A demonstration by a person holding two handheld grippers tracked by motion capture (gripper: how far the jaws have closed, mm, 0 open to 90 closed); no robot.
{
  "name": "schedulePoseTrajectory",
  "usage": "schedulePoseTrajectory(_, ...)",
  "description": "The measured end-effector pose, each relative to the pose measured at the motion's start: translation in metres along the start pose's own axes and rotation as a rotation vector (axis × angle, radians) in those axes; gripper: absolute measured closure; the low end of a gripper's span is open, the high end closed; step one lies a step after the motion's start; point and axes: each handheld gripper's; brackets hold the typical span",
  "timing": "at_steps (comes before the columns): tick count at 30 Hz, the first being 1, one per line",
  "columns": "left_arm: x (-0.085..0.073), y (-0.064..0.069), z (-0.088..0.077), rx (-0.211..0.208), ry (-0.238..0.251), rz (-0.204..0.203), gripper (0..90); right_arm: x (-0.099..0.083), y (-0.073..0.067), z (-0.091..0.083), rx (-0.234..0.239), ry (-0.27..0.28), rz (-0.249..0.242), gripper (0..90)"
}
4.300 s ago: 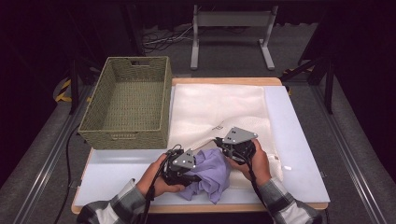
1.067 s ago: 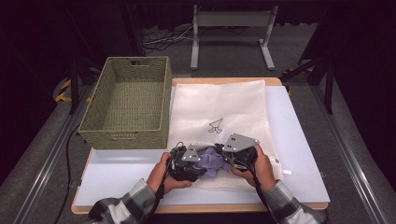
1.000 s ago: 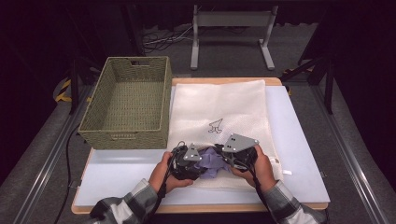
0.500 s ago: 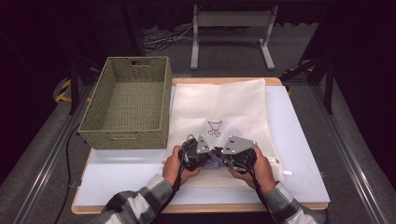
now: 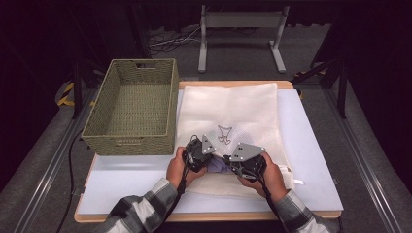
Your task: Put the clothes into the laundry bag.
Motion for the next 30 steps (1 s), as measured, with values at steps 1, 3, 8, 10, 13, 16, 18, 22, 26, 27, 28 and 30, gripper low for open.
schedulePoseTrajectory(1, 0.000, 0.000, -0.002, -0.016, 0.005, 0.003, 82.4, 0.000, 0.000, 0.000, -0.003, -0.001, -0.001, 87.6)
schedulePoseTrajectory(3, -0.002, 0.001, -0.006, -0.021, 0.015, -0.002, 76.2, 0.000, 0.001, -0.002, -0.014, 0.003, -0.005, 87.6)
schedulePoseTrajectory(8, -0.008, 0.003, -0.023, -0.075, 0.042, 0.030, 64.5, -0.001, 0.004, -0.004, -0.026, 0.015, 0.000, 87.6)
schedulePoseTrajectory(10, -0.011, 0.002, -0.031, -0.091, 0.034, 0.049, 59.0, -0.001, 0.004, -0.005, -0.028, 0.015, 0.000, 87.6)
schedulePoseTrajectory(13, -0.018, 0.000, -0.044, -0.112, 0.043, 0.025, 55.6, -0.001, 0.005, -0.006, -0.029, 0.018, 0.002, 87.6)
schedulePoseTrajectory(16, -0.022, 0.000, -0.056, -0.118, 0.094, 0.031, 67.8, 0.000, 0.005, -0.006, -0.030, 0.021, 0.003, 87.6)
schedulePoseTrajectory(18, -0.022, 0.005, -0.057, -0.161, 0.091, 0.075, 79.1, 0.000, 0.005, -0.005, -0.029, 0.020, 0.001, 87.6)
schedulePoseTrajectory(22, -0.013, 0.017, -0.045, -0.210, 0.086, 0.130, 85.8, 0.001, 0.004, -0.003, -0.023, 0.017, -0.001, 87.5)
schedulePoseTrajectory(26, 0.001, 0.032, -0.021, -0.226, 0.065, 0.171, 81.4, 0.000, 0.003, -0.001, -0.014, 0.007, -0.002, 87.5)
schedulePoseTrajectory(27, 0.003, 0.034, -0.015, -0.225, 0.061, 0.174, 79.9, 0.000, 0.003, -0.001, -0.013, 0.006, -0.002, 87.5)
schedulePoseTrajectory(28, 0.003, 0.034, -0.015, -0.225, 0.061, 0.174, 79.5, 0.000, 0.003, -0.001, -0.013, 0.005, -0.002, 87.5)
schedulePoseTrajectory(30, 0.005, 0.034, -0.002, -0.227, 0.054, 0.141, 79.5, -0.001, 0.004, -0.001, -0.012, 0.005, -0.001, 87.5)
Point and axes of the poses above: each handheld gripper's, and its own axes: z roughly forward along the jaws, x roughly out of its top, y roughly to its right, and after that the axes turned 6 degrees about z, right-handed
